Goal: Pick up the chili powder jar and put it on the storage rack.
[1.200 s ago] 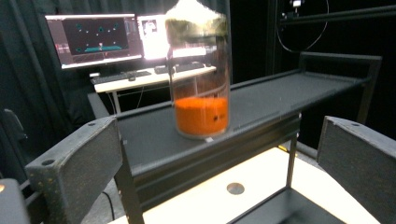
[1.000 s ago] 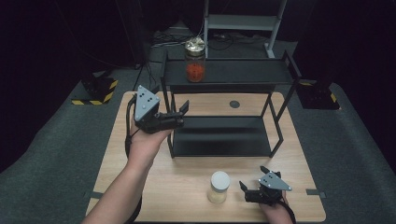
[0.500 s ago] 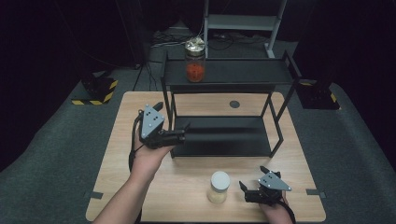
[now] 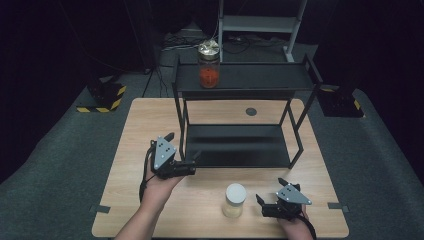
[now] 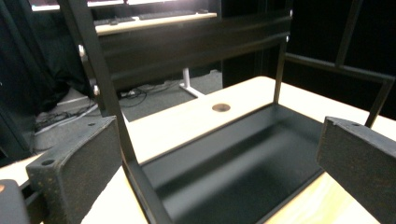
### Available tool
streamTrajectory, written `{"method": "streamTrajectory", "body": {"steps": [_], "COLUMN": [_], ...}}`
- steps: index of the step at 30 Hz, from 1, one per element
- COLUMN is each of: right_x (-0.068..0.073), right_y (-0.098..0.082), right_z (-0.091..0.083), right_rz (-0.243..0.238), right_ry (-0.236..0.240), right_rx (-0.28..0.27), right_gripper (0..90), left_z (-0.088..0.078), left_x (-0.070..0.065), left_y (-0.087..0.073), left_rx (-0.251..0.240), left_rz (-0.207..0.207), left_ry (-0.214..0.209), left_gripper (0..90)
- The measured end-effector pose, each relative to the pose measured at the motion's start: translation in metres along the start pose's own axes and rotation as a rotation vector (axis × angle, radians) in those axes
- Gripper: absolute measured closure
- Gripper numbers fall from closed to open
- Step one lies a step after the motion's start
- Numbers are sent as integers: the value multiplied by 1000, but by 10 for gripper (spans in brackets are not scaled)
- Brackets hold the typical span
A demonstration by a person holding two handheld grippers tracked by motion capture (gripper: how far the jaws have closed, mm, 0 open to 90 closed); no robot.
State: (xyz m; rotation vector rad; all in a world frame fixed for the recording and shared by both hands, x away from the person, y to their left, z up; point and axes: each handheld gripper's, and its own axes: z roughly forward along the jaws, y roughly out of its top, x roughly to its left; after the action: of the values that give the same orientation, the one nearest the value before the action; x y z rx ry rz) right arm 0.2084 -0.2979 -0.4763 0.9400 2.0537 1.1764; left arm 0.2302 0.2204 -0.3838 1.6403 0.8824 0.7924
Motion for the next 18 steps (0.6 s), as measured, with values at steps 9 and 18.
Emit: {"method": "streamTrajectory", "body": {"steps": [9,18], "right_x": [1,1], "right_y": [0,0], "right_z": [0,0], "right_rz": [-2,0], "right_ry": [-3,-7], "right_rx": [2,1], "right_gripper": [0,0], "left_z": [-4,-8], "left_x": [-4,-6], "left_y": [-34,-72], "left_rx": [63,168], "left_rz": [-19,-48], "left_ry": [3,9], "left_gripper": [4,4]}}
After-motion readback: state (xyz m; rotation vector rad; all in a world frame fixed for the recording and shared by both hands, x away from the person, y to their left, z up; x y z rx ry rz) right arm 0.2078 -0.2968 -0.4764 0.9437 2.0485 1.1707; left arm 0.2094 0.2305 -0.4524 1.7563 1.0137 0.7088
